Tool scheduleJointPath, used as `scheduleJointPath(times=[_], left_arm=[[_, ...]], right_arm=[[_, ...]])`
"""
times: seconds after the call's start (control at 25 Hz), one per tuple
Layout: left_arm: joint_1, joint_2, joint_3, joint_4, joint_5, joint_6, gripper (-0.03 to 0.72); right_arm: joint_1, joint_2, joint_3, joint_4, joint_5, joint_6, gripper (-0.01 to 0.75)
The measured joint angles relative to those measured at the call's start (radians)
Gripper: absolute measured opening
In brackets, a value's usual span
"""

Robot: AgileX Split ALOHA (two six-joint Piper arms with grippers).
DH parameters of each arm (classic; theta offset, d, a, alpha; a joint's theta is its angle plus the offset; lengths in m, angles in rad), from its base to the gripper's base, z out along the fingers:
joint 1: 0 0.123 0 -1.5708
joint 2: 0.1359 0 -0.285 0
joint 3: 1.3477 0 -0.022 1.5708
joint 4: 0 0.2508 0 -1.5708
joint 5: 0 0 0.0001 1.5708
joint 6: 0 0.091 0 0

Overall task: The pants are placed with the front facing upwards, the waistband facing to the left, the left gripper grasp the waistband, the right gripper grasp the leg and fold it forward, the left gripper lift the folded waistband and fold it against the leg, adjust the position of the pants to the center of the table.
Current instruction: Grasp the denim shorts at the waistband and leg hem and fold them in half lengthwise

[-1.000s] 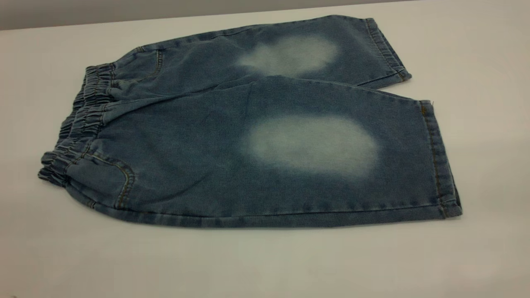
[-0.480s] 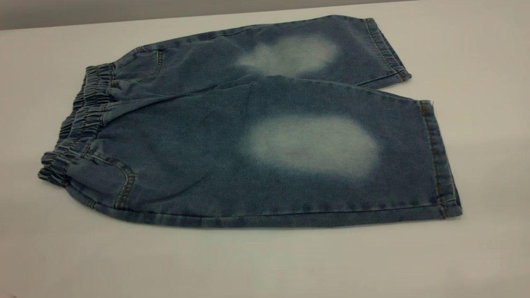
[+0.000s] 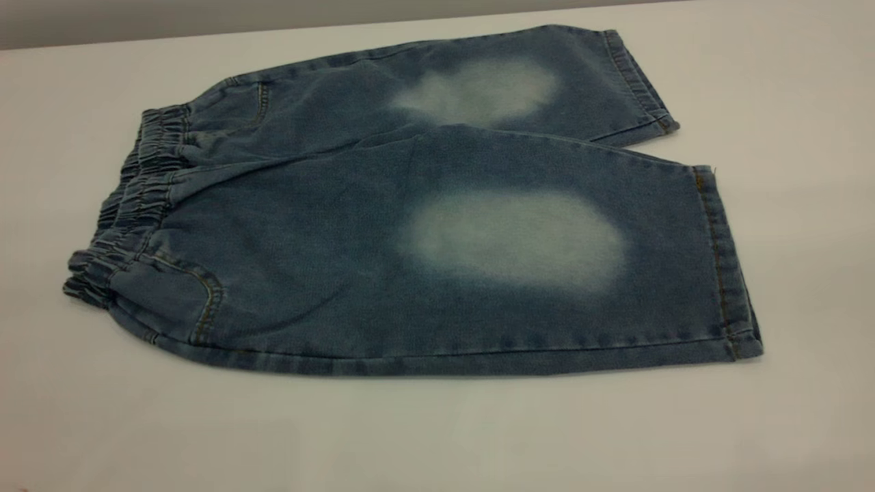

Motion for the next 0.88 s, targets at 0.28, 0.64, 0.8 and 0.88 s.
scheduleJointPath(times=[0.28, 0.64, 0.8, 0.88], left_arm=[[0.000, 0.363, -0.009, 0.155, -0.112, 0.001, 0.442], [0.037, 0.780, -0.008, 0.074, -0.317, -0.025, 0.438], [0.112, 0.931, -0.008, -0.037, -0.338, 0.009, 0.438], [0.160, 1.002, -0.008, -0.092, -0.337, 0.030, 0.438]], right_arm=[[0.000, 0.315, 0.001, 0.154, -0.197, -0.108, 0.409], [0.000, 0.625, 0.001, 0.262, -0.315, -0.209, 0.409], [0.000, 0.721, 0.001, 0.302, -0.366, -0.209, 0.409], [0.000, 0.757, 0.001, 0.320, -0.377, -0.217, 0.409]])
